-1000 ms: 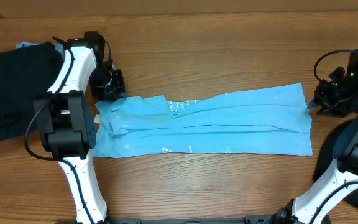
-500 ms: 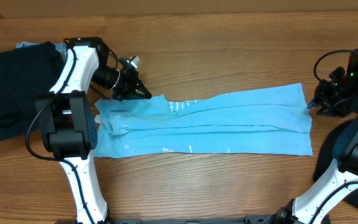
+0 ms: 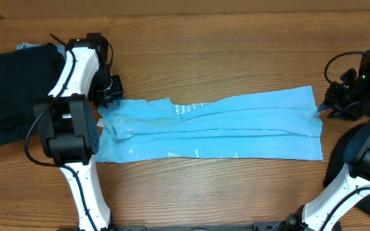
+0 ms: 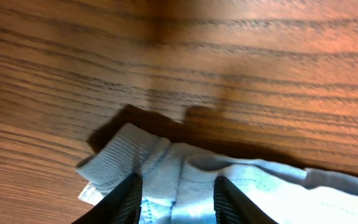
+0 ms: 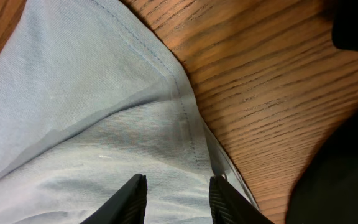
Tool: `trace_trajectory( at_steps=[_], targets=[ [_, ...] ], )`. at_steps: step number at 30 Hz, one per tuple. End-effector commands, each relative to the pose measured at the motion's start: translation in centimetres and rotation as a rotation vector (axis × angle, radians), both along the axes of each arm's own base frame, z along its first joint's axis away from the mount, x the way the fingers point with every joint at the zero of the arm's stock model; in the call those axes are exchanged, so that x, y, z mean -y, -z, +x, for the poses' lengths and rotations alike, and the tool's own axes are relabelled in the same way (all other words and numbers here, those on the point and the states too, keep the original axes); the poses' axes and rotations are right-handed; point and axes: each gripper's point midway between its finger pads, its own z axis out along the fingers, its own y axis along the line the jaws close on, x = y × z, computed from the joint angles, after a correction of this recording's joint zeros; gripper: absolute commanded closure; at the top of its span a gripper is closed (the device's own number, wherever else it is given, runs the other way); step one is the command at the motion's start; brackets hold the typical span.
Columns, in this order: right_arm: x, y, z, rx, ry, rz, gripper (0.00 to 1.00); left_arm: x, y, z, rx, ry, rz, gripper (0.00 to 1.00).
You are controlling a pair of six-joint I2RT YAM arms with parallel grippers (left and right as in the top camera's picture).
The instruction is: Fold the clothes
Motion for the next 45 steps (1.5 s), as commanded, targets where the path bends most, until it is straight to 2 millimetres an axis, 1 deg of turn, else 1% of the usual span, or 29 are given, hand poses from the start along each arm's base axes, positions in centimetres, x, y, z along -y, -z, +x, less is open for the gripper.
trace_trajectory(
  at_steps=[1, 4, 7, 8, 11, 13, 16, 17, 18, 20, 24, 25, 26, 29, 30, 31, 32, 33, 34, 36, 37, 39, 41, 42, 45],
  targets=[
    [-0.2, 0.0, 0.2, 0.006, 0.000, 0.008, 0.63, -0.8, -1.6, 1.2, 0.069, -0.029, 0.035, 0.53],
    [-0.2, 0.0, 0.2, 0.006, 0.001, 0.008, 0.63, 0.5, -1.6, 1.8, 0.096, 0.021, -0.045, 0.55],
    [-0.3, 0.0, 0.2, 0.005, 0.000, 0.008, 0.63, 0.9, -1.3, 1.6, 0.086, 0.038, -0.067, 0.56],
    [-0.3, 0.0, 0.2, 0.005, 0.000, 0.008, 0.63, 0.9, -1.2, 1.5, 0.083, 0.040, -0.069, 0.58],
    [-0.3, 0.0, 0.2, 0.004, 0.000, 0.009, 0.63, 2.2, -1.1, 1.4, 0.089, 0.088, -0.148, 0.62],
    [-0.3, 0.0, 0.1, 0.002, 0.000, 0.009, 0.63, 2.3, -1.1, 1.4, 0.089, 0.096, -0.152, 0.74],
    [-0.3, 0.0, 0.1, 0.002, 0.000, 0.010, 0.63, 2.3, -1.1, 1.2, 0.082, 0.112, -0.153, 0.81],
    [-0.3, 0.0, 0.1, 0.002, 0.000, 0.010, 0.63, 2.3, -1.1, 1.1, 0.079, 0.116, -0.154, 0.88],
    [-0.3, 0.0, 0.1, 0.002, 0.000, 0.010, 0.63, 2.3, -1.1, 1.0, 0.077, 0.119, -0.154, 0.92],
    [-0.3, 0.0, 0.0, -0.001, 0.000, 0.011, 0.63, 2.3, -1.1, 0.9, 0.071, 0.123, -0.155, 0.96],
    [-0.3, 0.0, 0.0, -0.001, 0.000, 0.011, 0.63, 2.4, -1.2, 0.7, 0.068, 0.144, -0.166, 0.96],
    [-0.3, 0.0, 0.0, -0.001, 0.000, 0.011, 0.63, 3.5, -1.8, 0.8, 0.083, 0.196, -0.232, 0.96],
    [-0.3, 0.0, 0.0, -0.001, 0.000, 0.011, 0.63, 4.9, -3.0, 1.0, 0.116, 0.242, -0.305, 0.96],
    [-0.3, 0.0, 0.0, -0.001, 0.000, 0.011, 0.63, 8.2, -7.1, 1.6, 0.244, 0.376, -0.438, 0.96],
    [-0.3, 0.0, 0.0, -0.001, 0.000, 0.010, 0.63, 11.4, -10.6, 1.0, 0.331, 0.509, -0.543, 0.96],
    [-0.3, 0.0, 0.0, -0.001, 0.000, 0.010, 0.63, 13.1, -12.6, 0.2, 0.376, 0.595, -0.592, 0.96],
    [-0.3, 0.0, 0.0, -0.001, 0.000, 0.010, 0.63, 14.6, -14.7, -1.1, 0.406, 0.684, -0.605, 0.96],
    [-0.3, 0.0, 0.0, -0.001, 0.000, 0.010, 0.63, 15.4, -15.6, -2.1, 0.410, 0.732, -0.607, 0.96],
    [-0.3, 0.0, 0.0, -0.001, 0.000, 0.010, 0.63, 16.4, -16.5, -3.6, 0.394, 0.781, -0.613, 0.96],
    [-0.3, 0.0, 0.0, -0.001, 0.000, 0.010, 0.63, 16.9, -16.3, -5.5, 0.319, 0.807, -0.599, 0.96],
    [-0.3, 0.0, 0.0, -0.001, 0.000, 0.011, 0.63, 16.9, -16.0, -6.7, 0.263, 0.822, -0.585, 0.96],
    [-0.3, 0.0, 0.0, -0.001, 0.000, 0.010, 0.63, 16.4, -15.8, -8.3, 0.189, 0.839, -0.571, 0.96],
    [-0.3, 0.0, 0.0, -0.001, 0.000, 0.010, 0.63, 16.2, -15.9, -9.2, 0.154, 0.842, -0.582, 0.96],
    [-0.3, 0.0, 0.0, -0.001, 0.000, 0.010, 0.63, 16.1, -16.0, -10.0, 0.126, 0.863, -0.595, 0.96],
    [-0.3, 0.0, 0.1, 0.001, 0.000, 0.009, 0.63, 16.1, -16.2, -11.0, 0.090, 0.857, -0.612, 0.96]
  ],
)
